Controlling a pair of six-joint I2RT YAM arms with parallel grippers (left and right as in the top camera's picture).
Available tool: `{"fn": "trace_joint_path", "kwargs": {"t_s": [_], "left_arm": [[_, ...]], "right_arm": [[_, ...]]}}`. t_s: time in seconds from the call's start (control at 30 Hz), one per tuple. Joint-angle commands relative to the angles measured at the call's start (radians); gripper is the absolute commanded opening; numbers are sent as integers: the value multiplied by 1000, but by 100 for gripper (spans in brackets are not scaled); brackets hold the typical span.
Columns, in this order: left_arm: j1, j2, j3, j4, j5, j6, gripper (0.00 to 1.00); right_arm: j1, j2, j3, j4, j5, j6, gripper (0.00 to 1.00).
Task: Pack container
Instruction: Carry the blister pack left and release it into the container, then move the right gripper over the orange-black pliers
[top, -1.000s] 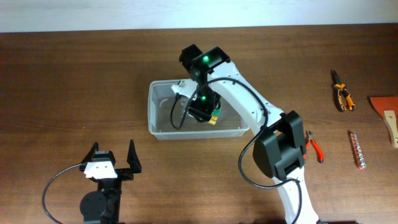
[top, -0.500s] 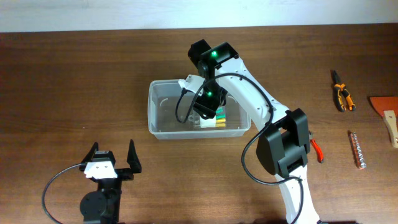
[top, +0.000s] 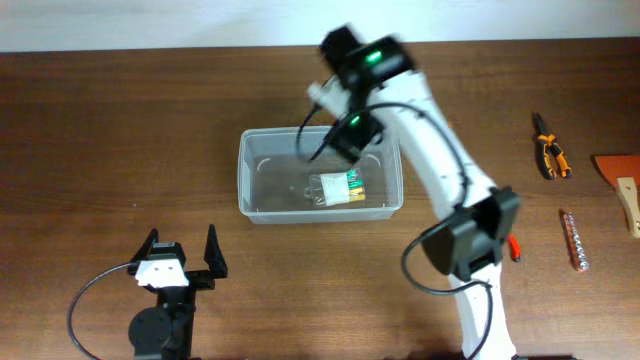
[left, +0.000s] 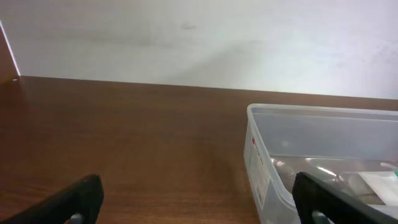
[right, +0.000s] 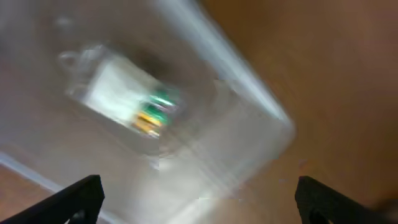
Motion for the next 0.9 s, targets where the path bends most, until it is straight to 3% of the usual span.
{"fn": "trace_joint_path", "kwargs": {"t_s": [0.0,0.13,0.37,0.7,0.87], "left_arm": [[-4,-6,-3,-5,1,-2,99],[-4,-6,-3,-5,1,-2,99],[-4,-6,-3,-5,0,-2,99],[-4,-6,-3,-5,1,-2,99],[-4,-6,-3,-5,1,-2,99]], "right_arm": [[-170,-82,87,-40,59,86,99],[-409,-112,89,-56,50,185,99],[-730,-35,55,-22,-172,193,99],[-820,80,2,145,-175,71,99],[-817,140,2,146,-151,72,99]]}}
